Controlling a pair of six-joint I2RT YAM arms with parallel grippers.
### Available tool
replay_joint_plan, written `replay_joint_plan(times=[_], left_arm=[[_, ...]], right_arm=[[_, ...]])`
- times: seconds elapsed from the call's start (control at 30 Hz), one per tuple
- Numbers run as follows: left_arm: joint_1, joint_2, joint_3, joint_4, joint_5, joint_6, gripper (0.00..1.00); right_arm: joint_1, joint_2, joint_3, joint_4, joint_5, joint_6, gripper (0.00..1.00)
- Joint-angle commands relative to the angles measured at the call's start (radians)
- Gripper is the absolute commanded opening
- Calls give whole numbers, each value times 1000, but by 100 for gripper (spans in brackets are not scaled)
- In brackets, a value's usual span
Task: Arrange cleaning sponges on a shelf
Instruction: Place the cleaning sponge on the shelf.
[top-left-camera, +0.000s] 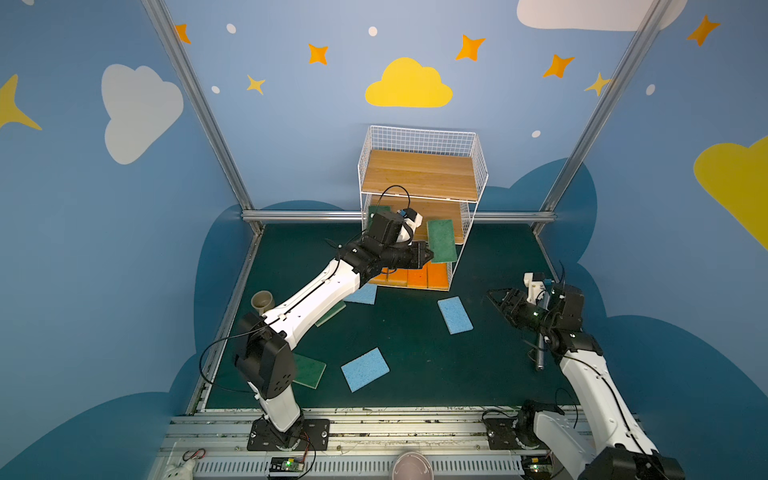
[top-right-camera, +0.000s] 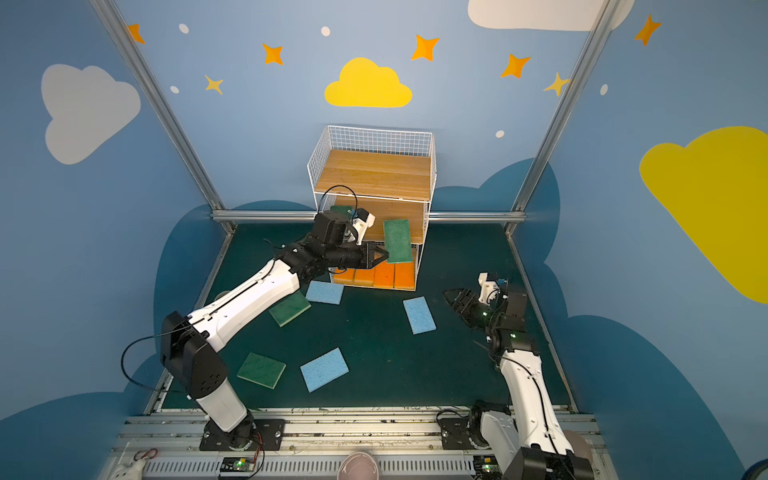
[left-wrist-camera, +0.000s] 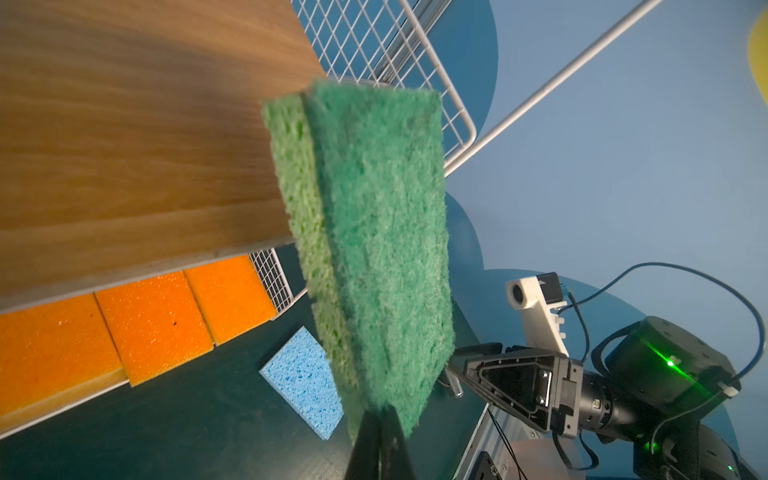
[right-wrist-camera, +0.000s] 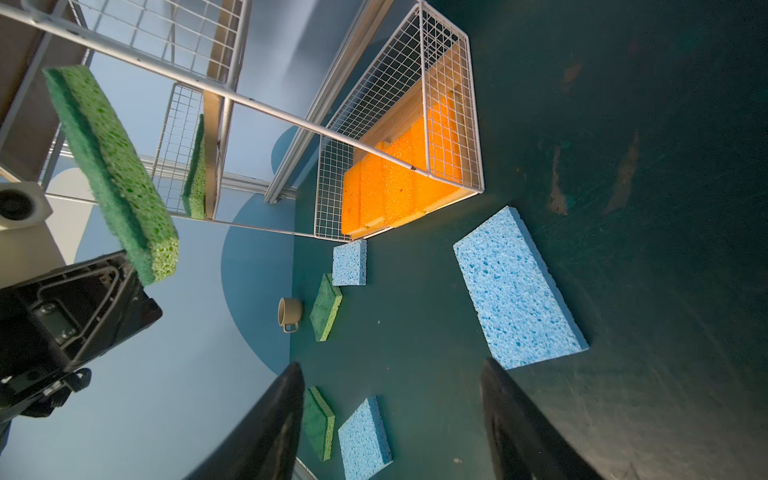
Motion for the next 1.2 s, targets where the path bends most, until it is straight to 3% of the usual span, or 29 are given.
replay_joint_plan(times=[0.0, 0.43, 1.03, 1.17], left_arm=[[10, 24, 37, 24, 26, 9, 3], [18, 117, 139, 2, 49, -27, 3], [26, 197, 223, -24, 29, -72, 11], [32, 208, 240, -30, 24, -83, 17]], right_arm=[[10, 5, 21, 20, 8, -19, 67], [22, -6, 12, 24, 9, -26, 67], [35, -24, 13, 19, 9, -28, 67], [46, -24, 12, 24, 7, -30, 67]])
